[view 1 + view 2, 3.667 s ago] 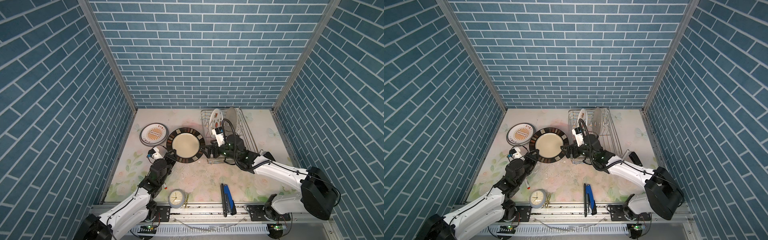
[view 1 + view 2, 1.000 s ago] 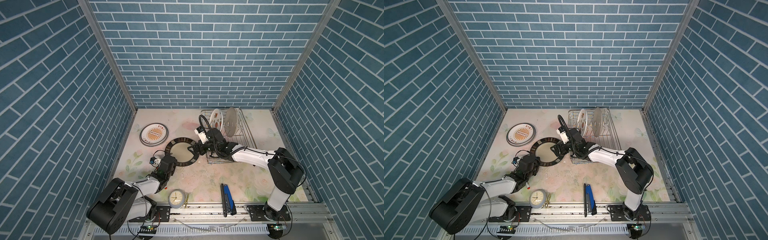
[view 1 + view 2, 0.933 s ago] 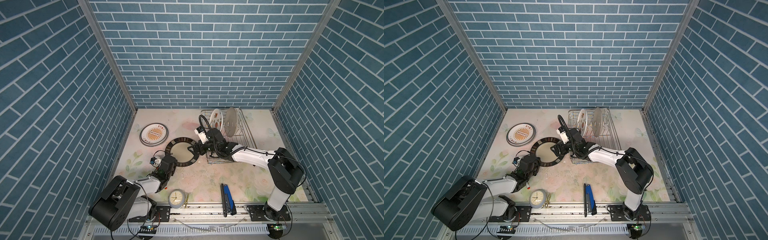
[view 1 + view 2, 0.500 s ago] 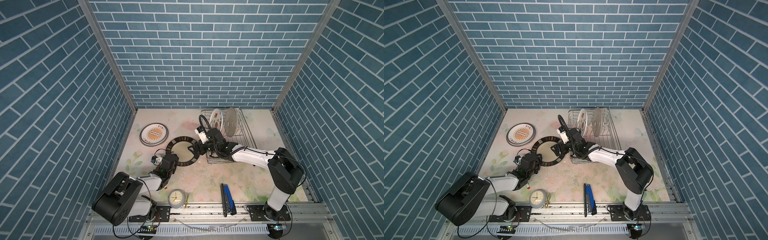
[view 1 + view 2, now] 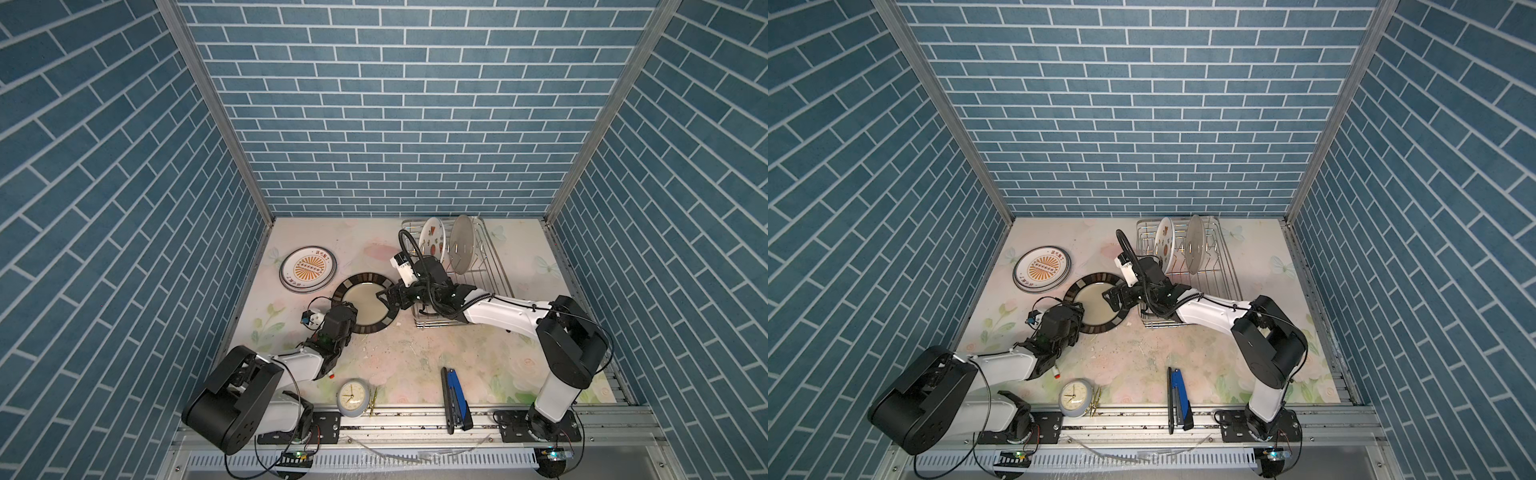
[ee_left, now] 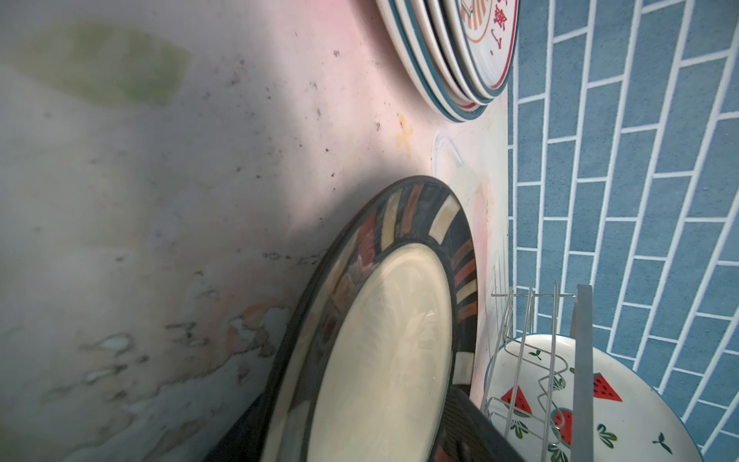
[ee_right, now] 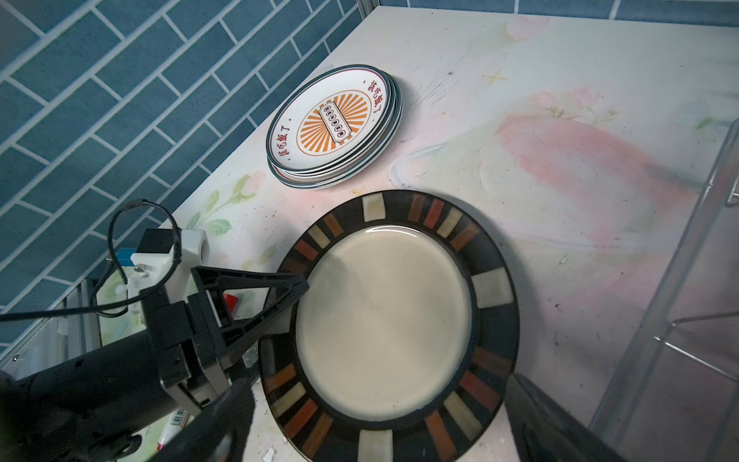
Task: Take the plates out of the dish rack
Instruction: 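Lower the striped plate flat onto the table beside the sunburst stack with the left gripper, then open the left gripper and draw it back while the right gripper moves to the rack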
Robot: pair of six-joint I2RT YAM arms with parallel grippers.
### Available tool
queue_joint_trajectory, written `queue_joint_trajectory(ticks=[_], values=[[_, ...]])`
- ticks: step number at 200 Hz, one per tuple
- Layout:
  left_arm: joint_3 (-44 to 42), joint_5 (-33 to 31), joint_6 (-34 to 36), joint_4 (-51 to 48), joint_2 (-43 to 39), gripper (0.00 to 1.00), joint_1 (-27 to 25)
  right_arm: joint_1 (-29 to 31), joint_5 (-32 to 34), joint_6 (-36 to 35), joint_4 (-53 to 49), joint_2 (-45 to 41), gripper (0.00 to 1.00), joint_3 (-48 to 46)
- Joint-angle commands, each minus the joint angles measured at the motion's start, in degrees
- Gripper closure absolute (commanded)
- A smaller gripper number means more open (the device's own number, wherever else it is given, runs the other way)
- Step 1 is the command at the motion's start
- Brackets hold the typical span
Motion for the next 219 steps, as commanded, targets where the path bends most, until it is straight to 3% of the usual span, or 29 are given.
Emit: queue_joint_trajectory(ticks=[1,30,94,128,141,165,195,219], values=[[0.00,-2.93,0.32,-1.04,-1.94,0.24,0.27,0.35,1.60,-1.49,0.62,-2.43,0.01,-1.22],[-0.12,-6.06,3.48,-5.74,-7.24,0.08,0.33,0.34,2.06,-1.54,1.43,-3.51,0.01,-1.85],[-1.42,-9.83,7.11,-18.54,-22.01,0.00,0.44,0.34,3.51,-2.32,0.52,-5.61,0.01,-1.69],[0.01,-1.89,9.93,-11.87,-16.82,0.01,0.48,0.28,4.50,-2.46,-0.11,-6.66,0.01,-1.92],[1.14,-1.77,11.41,-11.27,-15.69,0.01,0.33,0.34,5.24,-2.93,-0.44,-7.41,0.01,-2.23],[5.00,-3.33,19.42,-14.24,-17.00,0.00,0.30,0.36,9.80,-3.58,-0.80,-10.14,0.01,-3.43],[4.91,-2.73,29.98,-10.83,-20.55,0.00,-0.28,0.32,15.99,-4.25,-0.38,-15.17,0.01,-5.66],[3.34,3.02,36.86,-3.04,-20.65,0.00,-0.43,0.17,22.47,-4.31,-0.22,-18.93,0.01,-7.24]])
